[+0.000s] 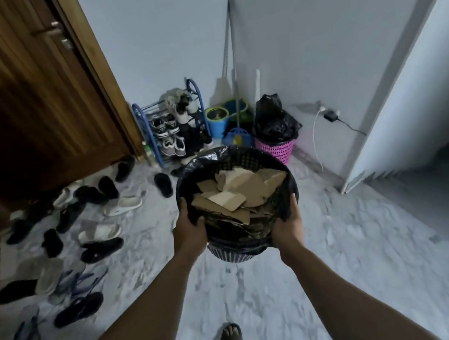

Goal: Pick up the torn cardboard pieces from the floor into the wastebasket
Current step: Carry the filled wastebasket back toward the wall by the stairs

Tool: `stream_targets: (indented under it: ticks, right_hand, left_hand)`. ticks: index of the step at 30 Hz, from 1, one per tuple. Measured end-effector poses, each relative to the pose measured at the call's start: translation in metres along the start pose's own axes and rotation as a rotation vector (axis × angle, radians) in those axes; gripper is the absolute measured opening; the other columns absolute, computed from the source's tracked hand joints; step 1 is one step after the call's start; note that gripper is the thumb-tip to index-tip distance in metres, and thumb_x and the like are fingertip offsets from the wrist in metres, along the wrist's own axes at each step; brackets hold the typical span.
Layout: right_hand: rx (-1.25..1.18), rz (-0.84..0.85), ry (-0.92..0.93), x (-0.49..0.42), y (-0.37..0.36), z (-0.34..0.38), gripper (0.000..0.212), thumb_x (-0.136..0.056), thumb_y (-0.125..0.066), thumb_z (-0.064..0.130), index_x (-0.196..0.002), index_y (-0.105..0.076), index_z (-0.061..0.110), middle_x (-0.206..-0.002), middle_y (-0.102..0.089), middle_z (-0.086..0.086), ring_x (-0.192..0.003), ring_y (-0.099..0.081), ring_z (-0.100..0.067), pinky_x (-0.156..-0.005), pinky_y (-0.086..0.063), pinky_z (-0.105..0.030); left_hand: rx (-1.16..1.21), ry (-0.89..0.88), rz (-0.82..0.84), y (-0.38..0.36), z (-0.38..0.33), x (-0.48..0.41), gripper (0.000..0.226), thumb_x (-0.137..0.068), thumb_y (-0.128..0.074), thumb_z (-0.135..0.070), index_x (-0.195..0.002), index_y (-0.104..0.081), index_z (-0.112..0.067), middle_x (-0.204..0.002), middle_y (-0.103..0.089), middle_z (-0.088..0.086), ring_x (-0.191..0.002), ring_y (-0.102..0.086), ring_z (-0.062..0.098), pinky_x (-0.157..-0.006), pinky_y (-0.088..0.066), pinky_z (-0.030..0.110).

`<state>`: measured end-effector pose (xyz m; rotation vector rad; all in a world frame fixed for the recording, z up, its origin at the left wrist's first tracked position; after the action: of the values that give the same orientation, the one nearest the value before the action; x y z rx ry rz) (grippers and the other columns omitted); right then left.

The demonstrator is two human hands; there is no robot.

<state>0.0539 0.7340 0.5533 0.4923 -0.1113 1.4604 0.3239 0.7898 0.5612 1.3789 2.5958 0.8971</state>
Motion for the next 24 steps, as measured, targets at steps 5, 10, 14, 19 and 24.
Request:
stream_targets:
  ticks: [5, 10, 14, 19, 24]
  right_hand:
    - [-0.074, -0.125, -0.062, -0.087, 0.019, 0.03, 0.076, -0.097, -0.033, 0.0, -0.158, -0.018, 0.043, -0.151, -0.05, 0.0, -0.079, -0.059, -0.013, -0.06, -0.056, -0.034]
    - [-0.116, -0.21, -0.093, -0.187, 0.044, 0.053, 0.075, -0.098, -0.039, 0.006, -0.158, -0.017, 0.043, -0.151, -0.049, 0.003, -0.102, -0.062, -0.027, -0.079, -0.059, -0.043]
    - [-0.166, -0.252, -0.124, -0.276, 0.071, 0.062, 0.076, -0.096, -0.039, 0.004, -0.158, -0.018, 0.043, -0.132, -0.054, 0.006, -0.089, -0.063, -0.022, -0.082, -0.06, -0.054]
    - [-0.118, -0.283, -0.148, -0.367, 0.098, 0.078, 0.077, -0.095, -0.039, 0.007, -0.156, -0.018, 0.048, -0.152, -0.049, 0.001, -0.119, -0.06, -0.034, -0.087, -0.058, -0.056]
    - [-0.102, -0.308, -0.214, -0.44, 0.112, 0.082, 0.075, -0.098, -0.039, 0.008, -0.154, -0.017, 0.053, -0.144, -0.055, -0.002, -0.108, -0.064, -0.036, -0.082, -0.059, -0.058]
  left_hand:
    - [-0.052, -0.08, 0.128, -0.061, -0.072, -0.089, 0.07, -0.101, -0.05, -0.022, -0.157, -0.01, -0.031, -0.151, -0.044, 0.006, -0.13, -0.049, 0.03, -0.093, -0.045, 0.031]
    - [-0.096, -0.165, 0.223, -0.147, -0.14, -0.173, 0.07, -0.1, -0.052, -0.02, -0.158, -0.013, -0.027, -0.15, -0.045, 0.008, -0.133, -0.047, 0.029, -0.095, -0.039, 0.028]
    - [-0.131, -0.173, 0.299, -0.226, -0.185, -0.23, 0.072, -0.099, -0.052, -0.02, -0.158, -0.011, -0.024, -0.147, -0.049, 0.009, -0.13, -0.05, 0.03, -0.094, -0.041, 0.028]
    - [-0.19, -0.185, 0.323, -0.298, -0.232, -0.287, 0.074, -0.096, -0.057, -0.019, -0.157, -0.015, -0.02, -0.141, -0.054, 0.013, -0.128, -0.051, 0.034, -0.1, -0.042, 0.034]
    - [-0.229, -0.158, 0.386, -0.353, -0.263, -0.337, 0.073, -0.097, -0.057, -0.025, -0.157, -0.015, -0.018, -0.142, -0.053, 0.013, -0.13, -0.05, 0.033, -0.102, -0.04, 0.034]
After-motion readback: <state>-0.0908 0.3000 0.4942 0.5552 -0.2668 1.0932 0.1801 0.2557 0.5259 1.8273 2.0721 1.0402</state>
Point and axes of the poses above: each hand's wrist, its own x-axis away from the middle knuckle, its own y-axis out of the back of the hand, z = x × y, the point moved 10 cm from there along -x, towards the middle knuckle
